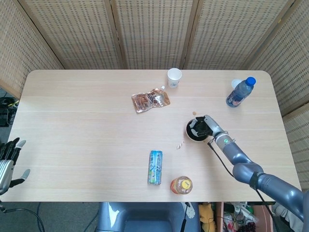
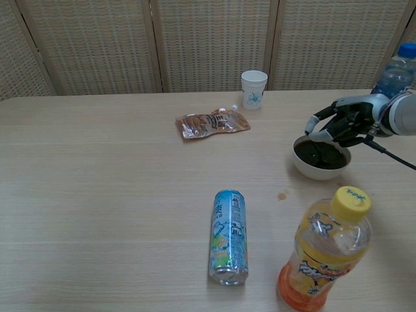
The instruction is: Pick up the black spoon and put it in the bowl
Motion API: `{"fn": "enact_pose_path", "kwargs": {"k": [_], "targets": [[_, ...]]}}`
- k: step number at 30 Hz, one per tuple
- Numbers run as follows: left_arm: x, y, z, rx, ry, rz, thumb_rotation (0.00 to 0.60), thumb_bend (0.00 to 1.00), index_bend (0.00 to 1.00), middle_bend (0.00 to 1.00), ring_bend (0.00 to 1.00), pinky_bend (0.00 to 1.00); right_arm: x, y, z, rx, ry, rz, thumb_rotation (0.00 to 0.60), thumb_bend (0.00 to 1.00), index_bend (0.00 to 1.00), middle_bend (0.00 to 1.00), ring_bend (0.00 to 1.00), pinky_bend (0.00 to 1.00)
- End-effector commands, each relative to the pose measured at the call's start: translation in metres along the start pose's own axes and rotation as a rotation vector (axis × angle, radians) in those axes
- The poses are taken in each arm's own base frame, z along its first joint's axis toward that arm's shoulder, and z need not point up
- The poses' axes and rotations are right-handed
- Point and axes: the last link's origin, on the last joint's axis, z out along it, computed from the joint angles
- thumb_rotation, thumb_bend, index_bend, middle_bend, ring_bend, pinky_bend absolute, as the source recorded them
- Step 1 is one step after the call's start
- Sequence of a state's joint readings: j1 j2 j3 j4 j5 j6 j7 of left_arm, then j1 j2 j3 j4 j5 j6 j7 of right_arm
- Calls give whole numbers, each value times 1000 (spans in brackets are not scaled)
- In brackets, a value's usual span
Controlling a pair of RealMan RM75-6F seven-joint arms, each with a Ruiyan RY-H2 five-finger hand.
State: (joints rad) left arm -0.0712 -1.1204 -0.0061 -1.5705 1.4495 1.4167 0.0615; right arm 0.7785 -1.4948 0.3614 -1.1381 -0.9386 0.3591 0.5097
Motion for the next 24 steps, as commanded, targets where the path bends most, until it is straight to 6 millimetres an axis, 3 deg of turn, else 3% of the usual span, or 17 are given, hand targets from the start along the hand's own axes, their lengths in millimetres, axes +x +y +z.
{"fn": "enact_pose_path", "kwargs": {"k": [1,8,14,24], "targets": [[1,-1,-1,5,1,3,600,323,0,0,0,0,-1,-5,6,5,-5,-8,600,884,715,986,1000,1000],[0,-3,-4,17,-4,3,600,323,0,0,0,0,-7,-18,15,26,-17,-21,600,884,715,986,1000,1000],[0,-3,-4,15,-4,0,600,323,0,0,0,0,-15,-19,10,34,-58,-33,600,884,715,986,1000,1000],[-1,1,1,3,-8,3,600,323,0,0,0,0,4,-8,5,0,-30,-36,600,884,715,986,1000,1000]]}}
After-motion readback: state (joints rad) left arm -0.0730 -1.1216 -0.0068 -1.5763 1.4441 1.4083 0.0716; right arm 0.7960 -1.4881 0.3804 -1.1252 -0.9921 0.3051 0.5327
